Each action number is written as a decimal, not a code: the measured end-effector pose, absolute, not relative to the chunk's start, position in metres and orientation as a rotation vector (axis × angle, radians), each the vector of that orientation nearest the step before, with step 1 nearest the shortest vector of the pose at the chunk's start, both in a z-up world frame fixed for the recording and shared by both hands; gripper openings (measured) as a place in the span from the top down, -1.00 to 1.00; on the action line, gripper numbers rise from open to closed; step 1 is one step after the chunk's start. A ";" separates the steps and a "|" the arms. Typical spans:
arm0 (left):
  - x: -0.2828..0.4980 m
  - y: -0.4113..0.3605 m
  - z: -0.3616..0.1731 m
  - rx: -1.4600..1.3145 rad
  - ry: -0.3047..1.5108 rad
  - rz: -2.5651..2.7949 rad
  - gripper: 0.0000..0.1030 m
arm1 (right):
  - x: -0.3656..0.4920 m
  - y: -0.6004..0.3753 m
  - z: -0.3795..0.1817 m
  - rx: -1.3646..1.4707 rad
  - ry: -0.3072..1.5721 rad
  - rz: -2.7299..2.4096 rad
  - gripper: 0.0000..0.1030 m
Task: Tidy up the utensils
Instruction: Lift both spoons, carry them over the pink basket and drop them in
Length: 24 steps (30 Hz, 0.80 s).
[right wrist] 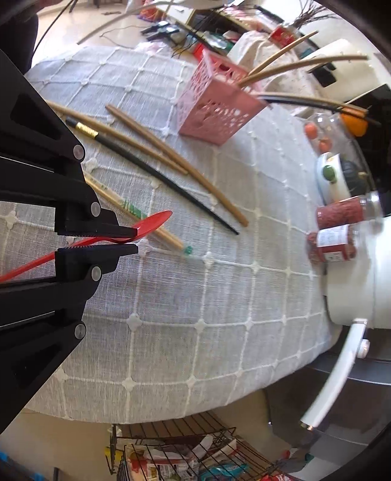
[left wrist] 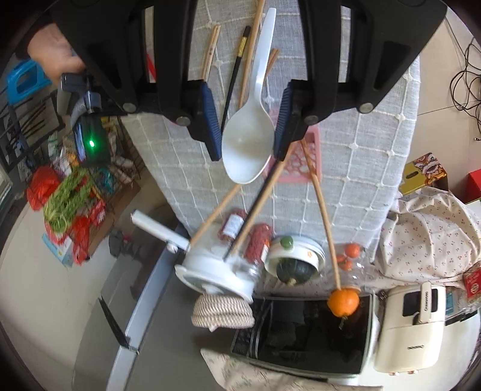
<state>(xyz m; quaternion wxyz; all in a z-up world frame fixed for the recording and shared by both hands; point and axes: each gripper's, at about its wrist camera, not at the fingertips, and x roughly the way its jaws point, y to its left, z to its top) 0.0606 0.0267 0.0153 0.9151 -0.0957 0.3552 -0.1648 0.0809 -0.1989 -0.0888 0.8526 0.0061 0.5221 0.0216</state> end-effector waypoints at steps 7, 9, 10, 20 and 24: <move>0.076 0.057 0.030 -0.330 0.548 -0.237 0.28 | 0.069 -0.200 -0.054 0.075 0.981 0.084 0.93; 0.080 0.058 0.030 -0.348 0.487 -0.214 0.28 | 0.067 -0.197 -0.048 0.087 0.958 0.096 0.93; 0.082 0.058 0.029 -0.360 0.451 -0.208 0.28 | 0.065 -0.196 -0.043 0.091 0.942 0.104 0.93; 0.106 0.044 0.020 -0.357 0.303 -0.180 0.28 | 0.065 -0.189 -0.025 0.099 0.844 0.156 0.94; 0.112 0.041 0.013 -0.356 0.305 -0.159 0.28 | 0.063 -0.191 -0.018 0.108 0.816 0.171 0.94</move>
